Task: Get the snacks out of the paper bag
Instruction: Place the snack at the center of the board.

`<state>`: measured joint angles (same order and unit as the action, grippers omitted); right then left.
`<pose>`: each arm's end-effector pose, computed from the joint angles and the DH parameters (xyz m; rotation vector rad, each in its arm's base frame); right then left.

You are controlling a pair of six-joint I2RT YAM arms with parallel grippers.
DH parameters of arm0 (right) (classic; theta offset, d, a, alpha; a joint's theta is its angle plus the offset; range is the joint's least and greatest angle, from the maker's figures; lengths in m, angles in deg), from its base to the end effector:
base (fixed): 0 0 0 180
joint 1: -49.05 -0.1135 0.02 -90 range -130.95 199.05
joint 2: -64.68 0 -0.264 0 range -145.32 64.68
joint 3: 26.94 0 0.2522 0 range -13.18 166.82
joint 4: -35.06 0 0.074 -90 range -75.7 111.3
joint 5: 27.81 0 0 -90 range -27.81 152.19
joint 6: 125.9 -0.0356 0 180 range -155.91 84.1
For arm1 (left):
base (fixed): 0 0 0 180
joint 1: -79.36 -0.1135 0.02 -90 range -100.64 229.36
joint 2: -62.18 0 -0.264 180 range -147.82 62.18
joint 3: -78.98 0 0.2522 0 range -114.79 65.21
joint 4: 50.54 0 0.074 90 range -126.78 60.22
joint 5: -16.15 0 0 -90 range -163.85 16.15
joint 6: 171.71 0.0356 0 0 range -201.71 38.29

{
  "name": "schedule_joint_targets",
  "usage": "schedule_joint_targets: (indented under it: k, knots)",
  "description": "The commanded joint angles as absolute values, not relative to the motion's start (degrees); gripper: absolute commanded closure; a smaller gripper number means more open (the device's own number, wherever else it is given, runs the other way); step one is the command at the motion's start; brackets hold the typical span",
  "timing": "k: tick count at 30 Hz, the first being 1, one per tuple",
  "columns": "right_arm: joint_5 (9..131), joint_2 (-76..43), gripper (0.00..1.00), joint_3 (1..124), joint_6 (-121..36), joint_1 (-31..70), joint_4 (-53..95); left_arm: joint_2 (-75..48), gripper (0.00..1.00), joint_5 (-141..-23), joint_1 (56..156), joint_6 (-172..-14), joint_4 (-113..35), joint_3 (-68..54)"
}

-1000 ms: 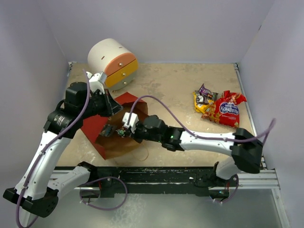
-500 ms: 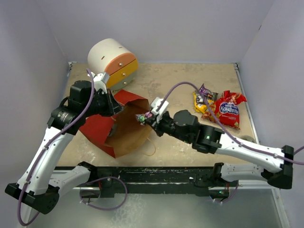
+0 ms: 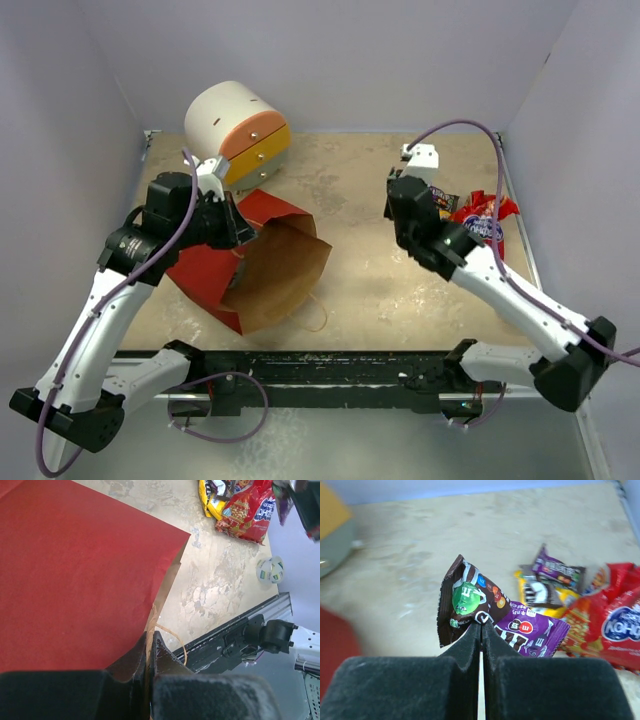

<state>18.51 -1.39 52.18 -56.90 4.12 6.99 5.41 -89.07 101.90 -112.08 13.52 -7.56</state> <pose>0.1979 0.1626 0.3859 0.1573 1.7543 0.1366 0.1661 -0.0791 0.3985 0.0049 2.2621 -0.8012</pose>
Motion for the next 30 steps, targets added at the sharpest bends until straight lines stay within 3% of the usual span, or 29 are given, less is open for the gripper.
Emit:
schedule_joint_targets:
  k: [1,6,11,22,30]
  knots:
    - [20.44,-6.84,1.0,55.35,-62.53,13.53,7.42,4.75,1.0,-90.09,101.8,-110.72,12.95,-9.76]
    - [26.3,-16.81,1.0,59.02,-67.08,26.21,5.78,2.58,1.0,-92.01,101.78,-111.74,13.01,-10.47]
    - [37.4,-22.16,1.0,58.21,-68.31,35.66,13.77,2.26,1.0,-91.2,101.77,-111.87,13.13,-9.77]
    - [44.74,-30.84,0.99,61.19,-72.44,43.33,14.03,1.8,1.0,-91.5,101.81,-113.78,10.17,-8.52]
    - [44.77,-27.44,0.6,59.07,-70.37,43.8,11.2,1.13,1.0,-96.39,101.77,-113.87,6.46,-8.8]
